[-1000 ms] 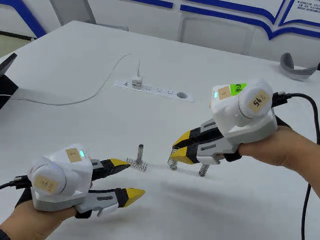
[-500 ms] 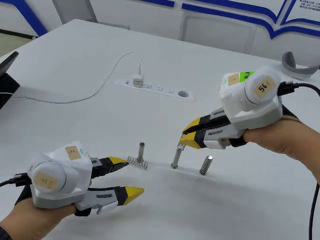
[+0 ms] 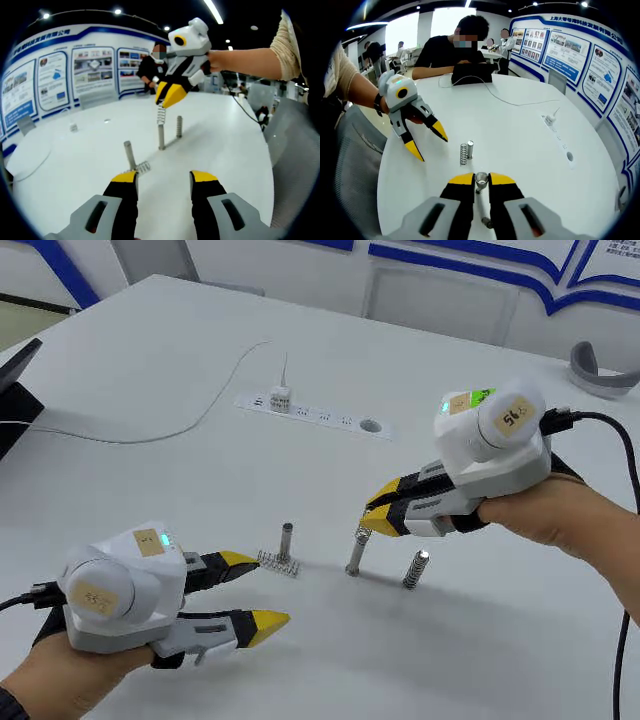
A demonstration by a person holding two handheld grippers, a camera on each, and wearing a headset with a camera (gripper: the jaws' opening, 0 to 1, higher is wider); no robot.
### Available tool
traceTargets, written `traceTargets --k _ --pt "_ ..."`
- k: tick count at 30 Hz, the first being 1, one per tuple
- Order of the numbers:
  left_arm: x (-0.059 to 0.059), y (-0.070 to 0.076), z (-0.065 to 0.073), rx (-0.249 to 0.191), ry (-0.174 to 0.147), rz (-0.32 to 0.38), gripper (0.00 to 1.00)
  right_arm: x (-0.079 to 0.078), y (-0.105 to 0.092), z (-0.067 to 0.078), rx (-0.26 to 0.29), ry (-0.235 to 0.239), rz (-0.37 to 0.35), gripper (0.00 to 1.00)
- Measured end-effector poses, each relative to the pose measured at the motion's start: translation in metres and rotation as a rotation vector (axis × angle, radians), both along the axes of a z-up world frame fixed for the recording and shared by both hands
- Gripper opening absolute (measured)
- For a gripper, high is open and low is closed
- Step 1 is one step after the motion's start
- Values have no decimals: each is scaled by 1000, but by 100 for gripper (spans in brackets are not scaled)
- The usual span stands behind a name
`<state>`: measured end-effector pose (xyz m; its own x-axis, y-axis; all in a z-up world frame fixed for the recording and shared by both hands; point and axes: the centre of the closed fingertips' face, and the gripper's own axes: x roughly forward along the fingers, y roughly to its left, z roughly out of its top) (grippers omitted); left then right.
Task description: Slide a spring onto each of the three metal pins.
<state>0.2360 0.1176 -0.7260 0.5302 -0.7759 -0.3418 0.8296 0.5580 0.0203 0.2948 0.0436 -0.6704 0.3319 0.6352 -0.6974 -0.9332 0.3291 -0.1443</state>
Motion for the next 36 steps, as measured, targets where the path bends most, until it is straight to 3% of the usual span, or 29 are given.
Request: traceTargets --k 36 --pt "1 3 -3 6 8 2 41 7 0 -41 2 59 -51 12"
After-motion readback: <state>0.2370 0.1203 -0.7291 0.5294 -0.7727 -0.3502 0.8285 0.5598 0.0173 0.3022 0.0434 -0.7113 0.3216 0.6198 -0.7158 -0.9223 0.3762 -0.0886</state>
